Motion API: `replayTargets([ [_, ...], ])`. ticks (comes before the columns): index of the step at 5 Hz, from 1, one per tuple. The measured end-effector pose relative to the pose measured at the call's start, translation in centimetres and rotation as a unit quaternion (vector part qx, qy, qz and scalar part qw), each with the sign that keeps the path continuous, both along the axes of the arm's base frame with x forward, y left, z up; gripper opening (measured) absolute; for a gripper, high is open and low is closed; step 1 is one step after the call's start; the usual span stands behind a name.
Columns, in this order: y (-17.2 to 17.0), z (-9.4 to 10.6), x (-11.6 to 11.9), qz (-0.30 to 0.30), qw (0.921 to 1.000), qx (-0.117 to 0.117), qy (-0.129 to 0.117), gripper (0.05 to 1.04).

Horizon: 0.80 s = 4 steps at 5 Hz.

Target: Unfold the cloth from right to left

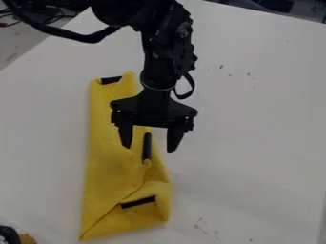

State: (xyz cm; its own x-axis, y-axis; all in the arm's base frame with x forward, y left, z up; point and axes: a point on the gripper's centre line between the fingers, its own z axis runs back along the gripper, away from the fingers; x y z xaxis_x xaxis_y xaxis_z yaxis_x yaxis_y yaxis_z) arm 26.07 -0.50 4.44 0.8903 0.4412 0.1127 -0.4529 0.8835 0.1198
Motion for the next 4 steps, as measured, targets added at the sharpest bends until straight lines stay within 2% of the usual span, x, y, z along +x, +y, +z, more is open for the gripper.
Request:
replayTargets([
  [1, -0.4, -0.8, 0.4, -0.009, 0.9996, -0.016, -0.021, 0.961],
  [2, 0.4, -1.9, 0.3, 0.005, 0.9993, -0.031, -0.023, 0.724],
  [3, 0.7, -2.9, 0.0, 0.005, 0.999, -0.037, -0.023, 0.415],
  [4, 0.7, -3.2, -0.1, 0.006, 0.999, -0.041, -0.019, 0.185],
])
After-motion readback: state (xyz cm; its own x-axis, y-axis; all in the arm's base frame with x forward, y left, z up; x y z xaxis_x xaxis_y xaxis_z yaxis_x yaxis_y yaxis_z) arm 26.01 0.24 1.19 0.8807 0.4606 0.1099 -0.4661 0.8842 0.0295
